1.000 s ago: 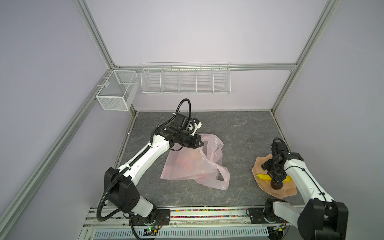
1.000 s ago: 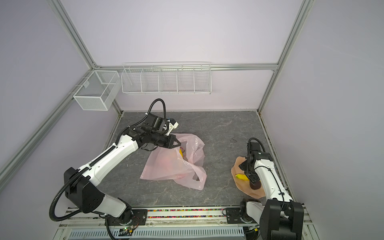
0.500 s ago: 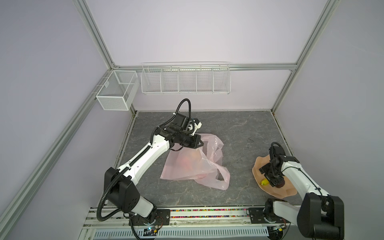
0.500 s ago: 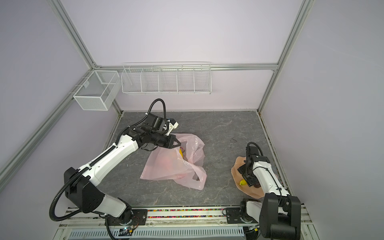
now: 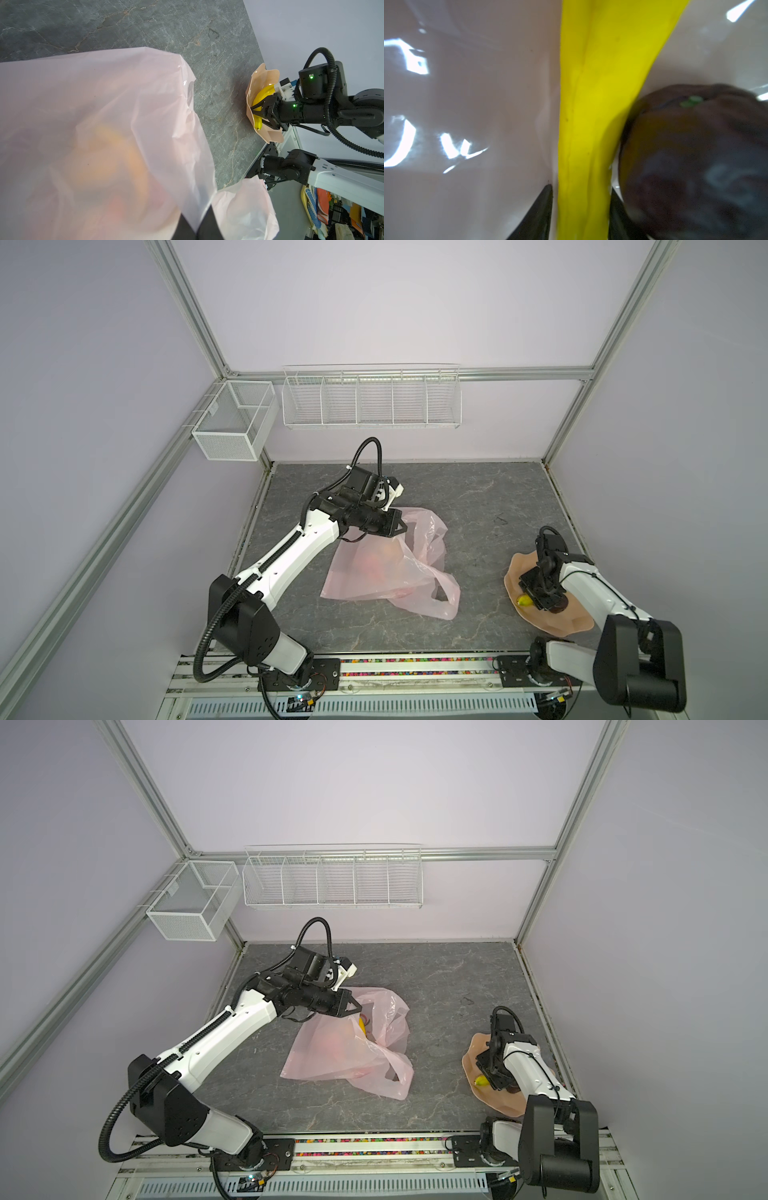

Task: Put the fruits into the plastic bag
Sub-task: 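Lower the right gripper onto the remaining yellow banana and close, then lift the yellow banana with the right gripper and carry it to the bag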

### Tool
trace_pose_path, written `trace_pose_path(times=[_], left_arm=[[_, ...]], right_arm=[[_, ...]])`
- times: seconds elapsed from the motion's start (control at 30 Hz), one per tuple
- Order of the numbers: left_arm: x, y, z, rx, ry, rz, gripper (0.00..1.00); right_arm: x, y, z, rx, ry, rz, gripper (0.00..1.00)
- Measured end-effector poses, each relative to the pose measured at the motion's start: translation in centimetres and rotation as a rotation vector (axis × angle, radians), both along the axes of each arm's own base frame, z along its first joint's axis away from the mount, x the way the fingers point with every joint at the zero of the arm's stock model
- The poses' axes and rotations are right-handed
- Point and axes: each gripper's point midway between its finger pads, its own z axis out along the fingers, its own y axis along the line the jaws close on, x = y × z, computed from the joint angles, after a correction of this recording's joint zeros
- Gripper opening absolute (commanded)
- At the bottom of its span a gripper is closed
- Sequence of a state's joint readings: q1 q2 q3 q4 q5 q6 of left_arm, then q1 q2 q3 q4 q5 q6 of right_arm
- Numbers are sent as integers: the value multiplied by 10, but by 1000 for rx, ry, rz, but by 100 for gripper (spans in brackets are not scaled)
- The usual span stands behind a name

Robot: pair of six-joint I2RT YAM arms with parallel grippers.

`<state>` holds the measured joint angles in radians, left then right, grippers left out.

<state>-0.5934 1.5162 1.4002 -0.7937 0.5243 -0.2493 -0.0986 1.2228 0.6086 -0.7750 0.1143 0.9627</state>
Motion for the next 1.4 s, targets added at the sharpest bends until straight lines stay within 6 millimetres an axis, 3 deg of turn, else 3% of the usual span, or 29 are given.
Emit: trace_pose_path(times=[0.17, 0.47, 0.67, 0.83, 0.97, 1.13, 1.4], left_arm=[[0, 0, 0, 0, 0, 0, 0], [0, 0, 0, 0, 0, 0, 0], [0, 0, 0, 0, 0, 0, 0], [0, 0, 0, 0, 0, 0, 0], [0, 0, 0, 0, 0, -1, 0], [0, 0, 0, 0, 0, -1, 0], [-1, -1, 1, -5, 3, -6, 0]], right_arm=[[1, -1, 8, -6, -18, 20, 26], [24, -2, 62, -29, -198, 77, 18], [37, 14, 83, 39, -326, 155, 14], [63, 44, 102, 158, -490, 285, 16], [78, 84, 121, 246, -617, 476, 16], [81, 130, 132, 319, -673, 699, 15], [75, 196, 127, 357, -677, 985, 14]])
